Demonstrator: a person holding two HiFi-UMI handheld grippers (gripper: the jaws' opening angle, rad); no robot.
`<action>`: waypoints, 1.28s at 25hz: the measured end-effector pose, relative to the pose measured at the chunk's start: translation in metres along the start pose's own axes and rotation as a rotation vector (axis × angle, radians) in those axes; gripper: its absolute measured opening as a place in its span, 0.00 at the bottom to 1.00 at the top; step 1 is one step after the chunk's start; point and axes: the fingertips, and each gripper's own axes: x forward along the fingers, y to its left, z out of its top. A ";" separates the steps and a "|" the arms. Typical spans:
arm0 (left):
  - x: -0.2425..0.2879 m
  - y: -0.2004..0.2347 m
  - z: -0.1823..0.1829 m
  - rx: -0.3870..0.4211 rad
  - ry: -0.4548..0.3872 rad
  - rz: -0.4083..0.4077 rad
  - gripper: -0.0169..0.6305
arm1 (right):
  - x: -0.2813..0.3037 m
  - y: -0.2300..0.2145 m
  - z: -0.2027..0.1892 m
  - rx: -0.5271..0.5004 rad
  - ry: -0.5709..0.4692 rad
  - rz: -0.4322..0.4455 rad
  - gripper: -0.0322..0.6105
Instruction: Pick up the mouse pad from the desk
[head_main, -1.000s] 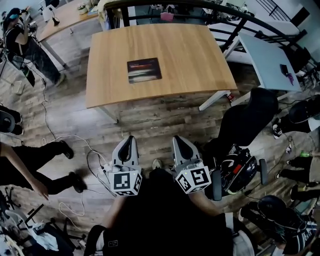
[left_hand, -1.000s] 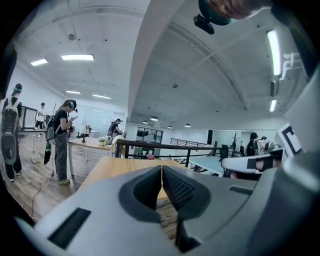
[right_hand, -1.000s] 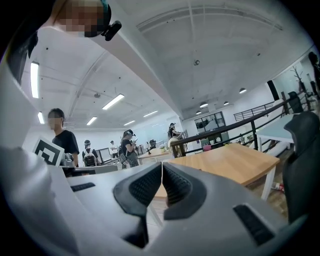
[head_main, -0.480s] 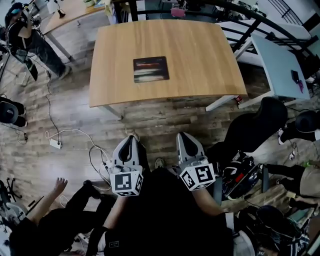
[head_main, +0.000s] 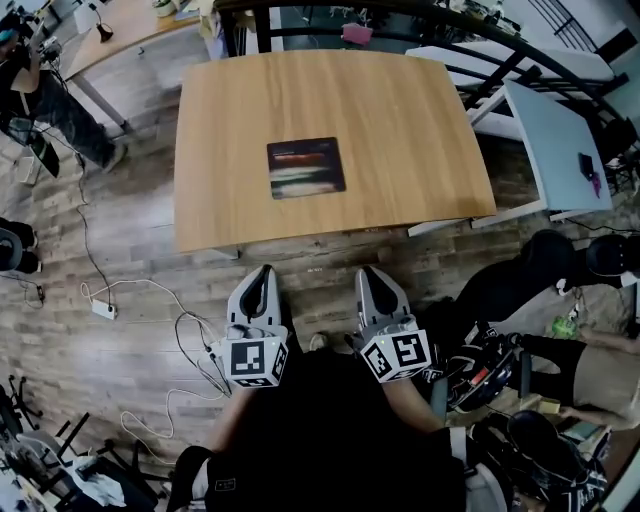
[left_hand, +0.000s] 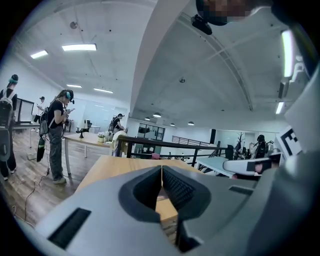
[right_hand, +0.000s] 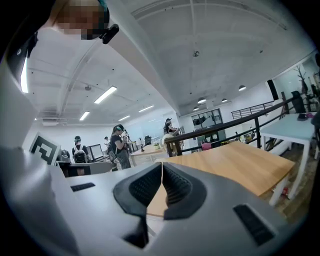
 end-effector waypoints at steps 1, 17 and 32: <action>0.010 0.010 0.004 0.000 0.004 -0.005 0.06 | 0.014 0.001 0.003 -0.004 0.002 -0.005 0.10; 0.139 0.121 0.049 0.012 0.060 -0.099 0.06 | 0.165 -0.014 0.031 -0.020 0.007 -0.163 0.10; 0.259 0.145 0.014 -0.100 0.152 0.013 0.06 | 0.276 -0.134 -0.001 -0.067 0.203 -0.165 0.10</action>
